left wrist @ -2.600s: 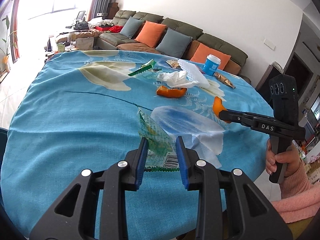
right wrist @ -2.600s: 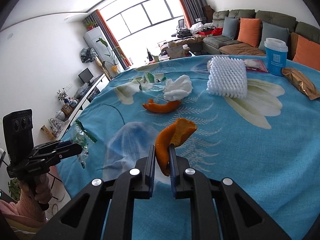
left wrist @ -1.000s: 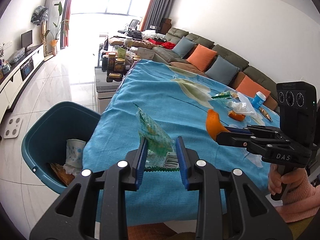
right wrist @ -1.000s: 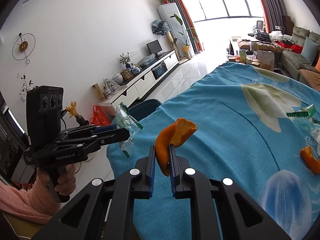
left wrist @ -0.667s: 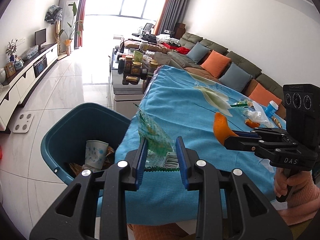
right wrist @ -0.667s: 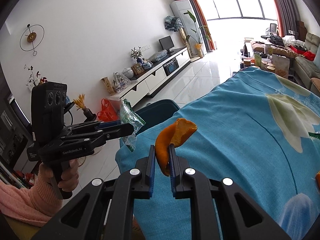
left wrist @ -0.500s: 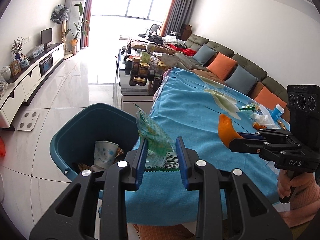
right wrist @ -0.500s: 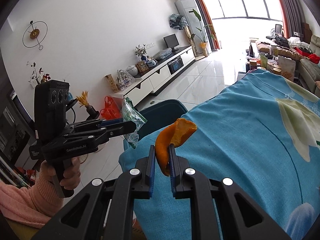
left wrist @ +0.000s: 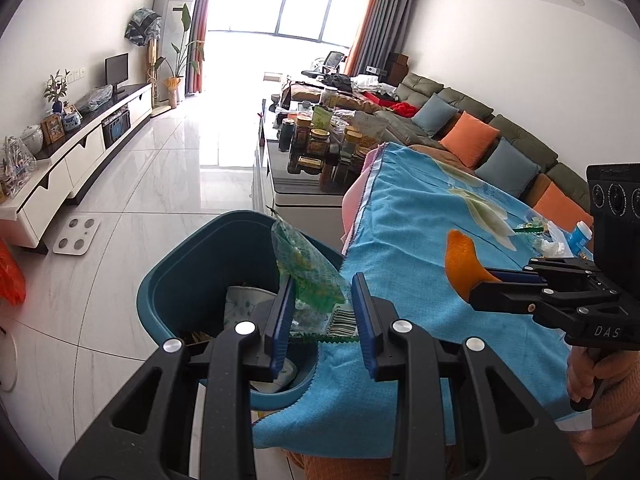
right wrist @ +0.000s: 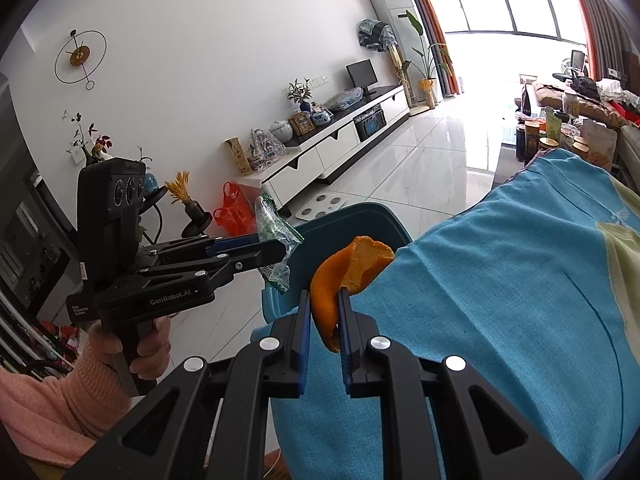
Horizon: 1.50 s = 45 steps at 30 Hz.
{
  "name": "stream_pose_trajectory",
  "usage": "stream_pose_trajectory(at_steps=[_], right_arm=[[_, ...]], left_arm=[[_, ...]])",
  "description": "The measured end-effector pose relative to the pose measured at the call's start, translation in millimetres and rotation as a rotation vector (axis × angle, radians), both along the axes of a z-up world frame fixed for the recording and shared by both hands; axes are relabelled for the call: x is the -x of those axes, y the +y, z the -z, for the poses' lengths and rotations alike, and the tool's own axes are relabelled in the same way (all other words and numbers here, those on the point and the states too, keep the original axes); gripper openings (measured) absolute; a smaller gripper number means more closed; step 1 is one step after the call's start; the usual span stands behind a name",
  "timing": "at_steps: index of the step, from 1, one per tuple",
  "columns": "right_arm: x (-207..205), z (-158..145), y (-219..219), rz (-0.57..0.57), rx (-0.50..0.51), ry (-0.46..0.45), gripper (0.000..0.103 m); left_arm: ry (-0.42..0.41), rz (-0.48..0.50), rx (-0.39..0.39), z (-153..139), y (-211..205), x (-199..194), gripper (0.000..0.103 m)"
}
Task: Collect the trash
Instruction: 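Carry the held wrapper and orange peel with both tools over the bin, then open both tools to drop the wrapper and peel into the bin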
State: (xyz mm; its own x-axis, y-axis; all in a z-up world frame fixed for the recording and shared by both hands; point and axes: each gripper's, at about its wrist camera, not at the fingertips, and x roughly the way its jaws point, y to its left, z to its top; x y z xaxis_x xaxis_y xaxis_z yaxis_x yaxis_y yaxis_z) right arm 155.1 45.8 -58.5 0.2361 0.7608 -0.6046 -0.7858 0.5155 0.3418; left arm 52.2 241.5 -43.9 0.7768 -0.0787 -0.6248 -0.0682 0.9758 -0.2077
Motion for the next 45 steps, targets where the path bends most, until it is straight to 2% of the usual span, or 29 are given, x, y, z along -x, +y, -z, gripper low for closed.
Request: stream_pose_trajectory(at_steps=[16, 38, 45], right_arm=[[-20.2, 10.0, 43.8, -0.038, 0.011, 0.049, 0.012], [-45.7, 36.9, 93.3, -0.034, 0.08, 0.108, 0.012], [-53.2, 39.3, 93.8, -0.014, 0.071, 0.145, 0.015]], left_arm=[[0.042, -0.057, 0.005, 16.6, 19.0, -9.7, 0.029], [0.127, -0.11, 0.023, 56.7, 22.7, -49.2, 0.03], [0.156, -0.135, 0.053, 70.8, 28.2, -60.9, 0.036]])
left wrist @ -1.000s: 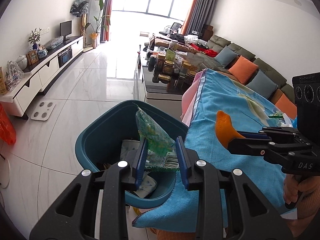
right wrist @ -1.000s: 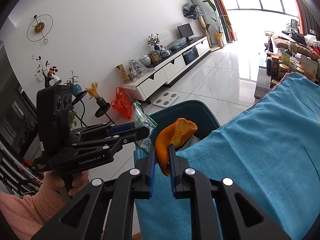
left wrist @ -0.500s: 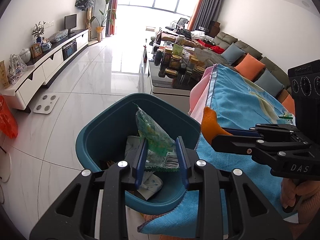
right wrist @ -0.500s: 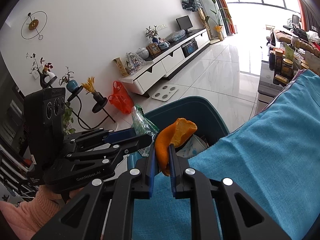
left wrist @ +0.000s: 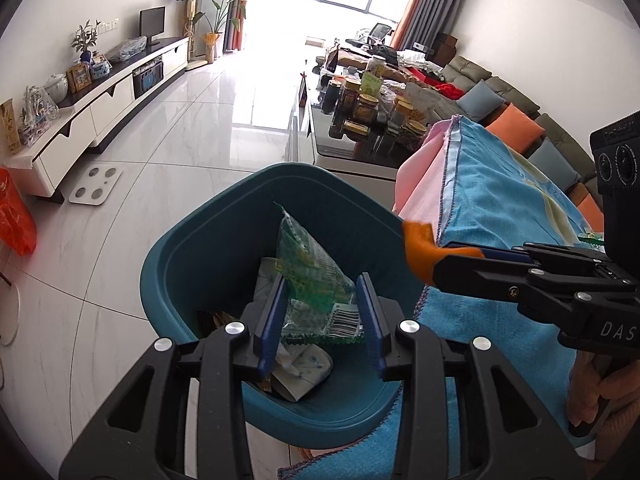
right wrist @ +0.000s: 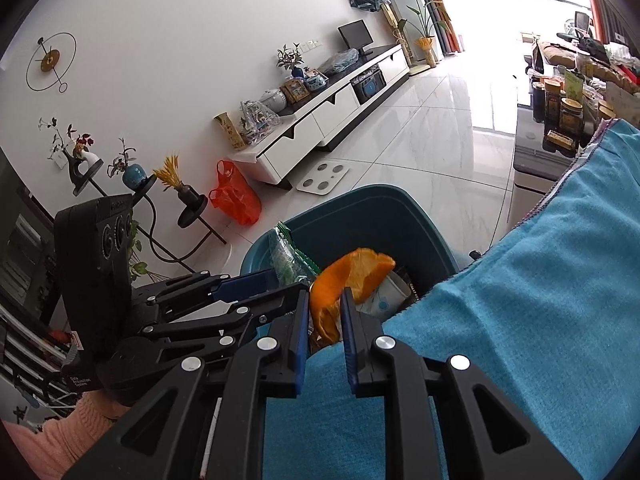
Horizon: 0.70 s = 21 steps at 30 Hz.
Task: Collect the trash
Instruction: 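Open both tools to drop the wrapper and peel into the bin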
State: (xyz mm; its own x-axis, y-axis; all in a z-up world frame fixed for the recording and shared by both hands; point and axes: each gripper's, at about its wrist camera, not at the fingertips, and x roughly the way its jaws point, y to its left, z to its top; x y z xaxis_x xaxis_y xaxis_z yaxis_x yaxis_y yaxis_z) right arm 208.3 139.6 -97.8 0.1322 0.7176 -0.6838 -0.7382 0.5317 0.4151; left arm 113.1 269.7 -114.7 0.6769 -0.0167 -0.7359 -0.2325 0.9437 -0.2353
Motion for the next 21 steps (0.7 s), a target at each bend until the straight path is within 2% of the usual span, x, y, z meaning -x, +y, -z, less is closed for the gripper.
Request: stream_pose_trajectory(at_steps=[3, 7, 14, 17, 21], right_arm=[[-2.7, 1.8, -3.1, 0.015, -0.007, 0.022, 0.02], [-3.3, 1.0, -9.1, 0.03, -0.02, 0.027, 0.02], [0.6, -7.0, -28.7, 0.045, -0.056, 0.027, 0.02], [3.6, -11.2, -41.6, 0.052, -0.065, 0.019, 0.021], [15.1, -21.1, -66.3, 0.065, -0.072, -0.024, 0.022]], left_arm=[[0.009, -0.019, 0.029, 5.9, 5.1, -3.7, 0.037], [0.016, -0.027, 0.04, 10.8, 7.9, -3.7, 0.043], [0.017, -0.042, 0.045, 11.5, 10.8, -3.7, 0.046], [0.002, -0.038, 0.029, 5.3, 3.7, -1.1, 0.046], [-0.049, -0.016, 0.007, -11.2, -8.6, 11.2, 0.051]])
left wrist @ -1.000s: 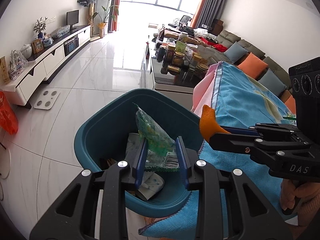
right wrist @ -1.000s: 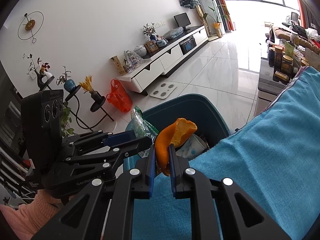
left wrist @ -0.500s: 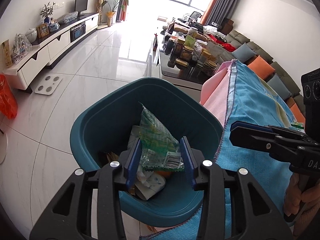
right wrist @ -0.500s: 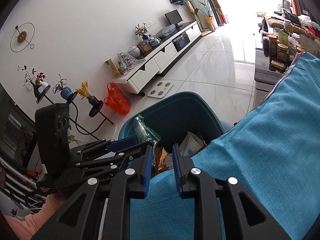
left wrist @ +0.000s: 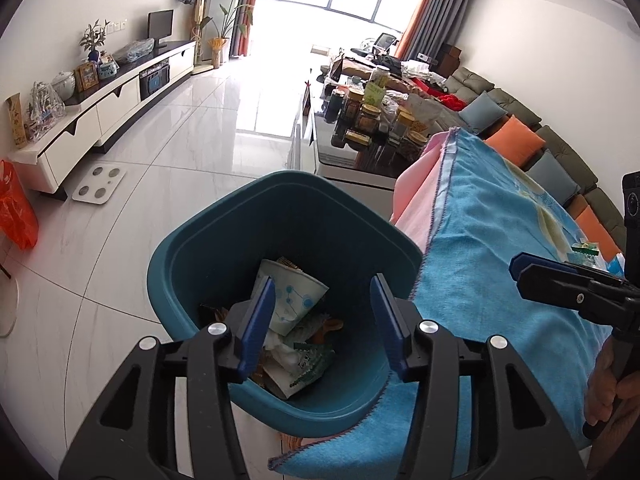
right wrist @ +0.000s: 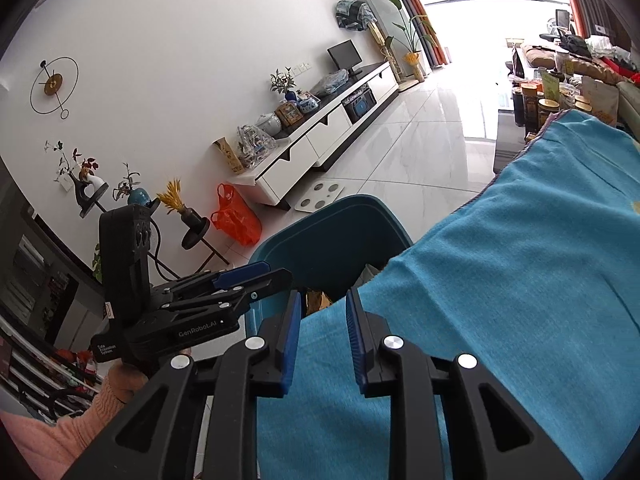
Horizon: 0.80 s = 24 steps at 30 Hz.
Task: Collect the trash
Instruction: 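Open both tools to drop the wrapper and peel into the bin, then move both open tools back over the table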
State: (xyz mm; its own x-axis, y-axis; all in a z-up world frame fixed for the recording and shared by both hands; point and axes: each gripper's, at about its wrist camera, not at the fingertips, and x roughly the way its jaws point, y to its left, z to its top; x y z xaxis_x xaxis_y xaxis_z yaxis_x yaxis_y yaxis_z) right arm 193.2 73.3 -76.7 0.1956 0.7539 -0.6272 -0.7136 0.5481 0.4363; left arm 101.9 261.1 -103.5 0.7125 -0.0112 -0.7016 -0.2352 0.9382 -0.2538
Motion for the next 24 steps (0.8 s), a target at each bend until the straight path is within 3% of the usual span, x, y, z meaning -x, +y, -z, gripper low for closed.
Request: stream_pose_trajectory(at_steps=[3, 10, 24], right_arm=[[9.5, -7.6, -25.9, 0.027, -0.007, -0.035, 0.029], [17.9, -19.2, -98.2, 0.151, -0.009, -0.096, 0.031], [10.9, -21.9, -257.3, 0.51, 0.012, -0.131, 0.032]], left_arm=[[-0.037, 0.052, -0.005, -10.4, -20.0, 7.6, 0.051], [-0.093, 0.223, -0.029, -31.4, -85.4, 4.8, 0.053], [-0.107, 0.51, -0.046, -48.0, -214.6, -48.4, 0.054]])
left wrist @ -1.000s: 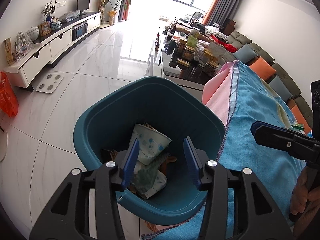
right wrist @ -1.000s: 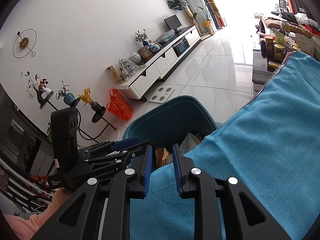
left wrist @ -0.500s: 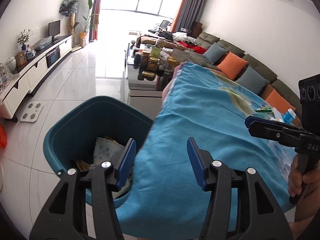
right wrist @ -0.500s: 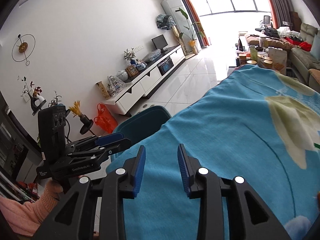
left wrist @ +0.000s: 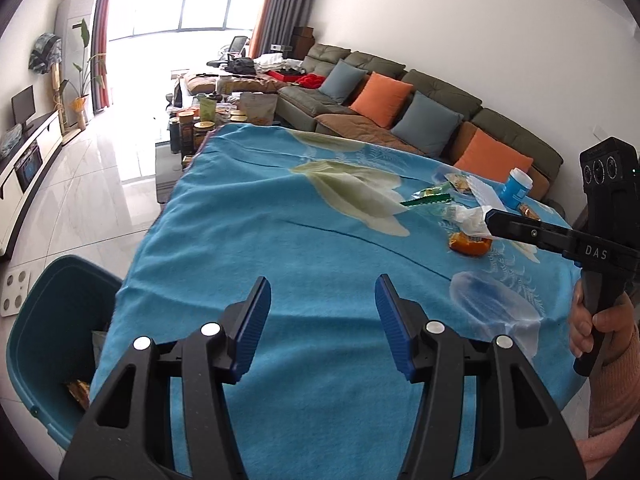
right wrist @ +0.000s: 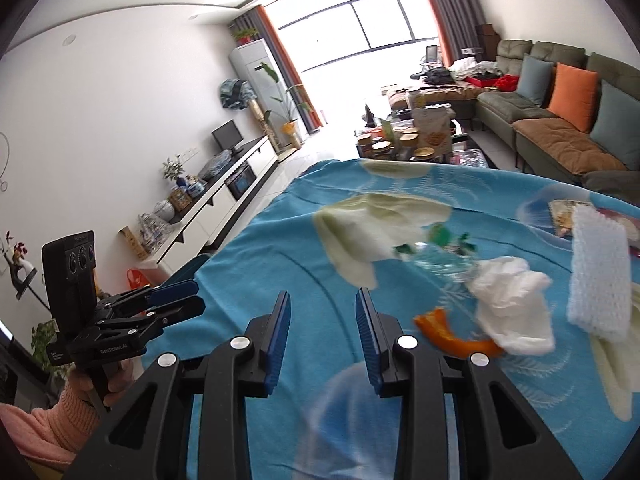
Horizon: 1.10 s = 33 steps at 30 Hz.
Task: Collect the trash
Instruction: 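Move both open tools back over the table, then grasp a green snack bag with the left tool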
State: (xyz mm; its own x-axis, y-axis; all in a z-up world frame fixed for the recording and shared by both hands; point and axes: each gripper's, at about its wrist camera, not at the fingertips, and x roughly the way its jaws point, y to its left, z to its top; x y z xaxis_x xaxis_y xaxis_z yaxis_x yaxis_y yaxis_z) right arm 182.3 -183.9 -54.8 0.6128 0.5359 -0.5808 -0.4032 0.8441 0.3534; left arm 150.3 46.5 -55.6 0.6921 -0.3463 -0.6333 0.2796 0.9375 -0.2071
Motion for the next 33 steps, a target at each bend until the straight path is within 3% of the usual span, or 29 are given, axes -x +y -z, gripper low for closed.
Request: stream_pose_trajectory(at_steps=[12, 18, 30, 33], right_arm=[[-30.8, 21.7, -119.1, 0.305, 0.03, 0.03, 0.039], [-40.6, 37.1, -154.9, 0.41, 0.014, 0.069, 0.045], [-55.0, 54.3, -170.4, 0.426, -0.04, 0.134, 0.048], [-56.0, 55.5, -173.4, 0.427, -0.054, 0.139, 0.048]], left_arm=[[-0.013, 0.14, -0.088, -0.7, -89.0, -57.8, 0.054], [-0.01, 0.187, -0.125, 1.7, -123.2, -84.3, 0.054], [-0.029, 0.293, -0.206, 5.3, -176.0, -115.6, 0.054], [-0.007, 0.311, -0.211, 11.6, -180.6, -122.0, 0.043]])
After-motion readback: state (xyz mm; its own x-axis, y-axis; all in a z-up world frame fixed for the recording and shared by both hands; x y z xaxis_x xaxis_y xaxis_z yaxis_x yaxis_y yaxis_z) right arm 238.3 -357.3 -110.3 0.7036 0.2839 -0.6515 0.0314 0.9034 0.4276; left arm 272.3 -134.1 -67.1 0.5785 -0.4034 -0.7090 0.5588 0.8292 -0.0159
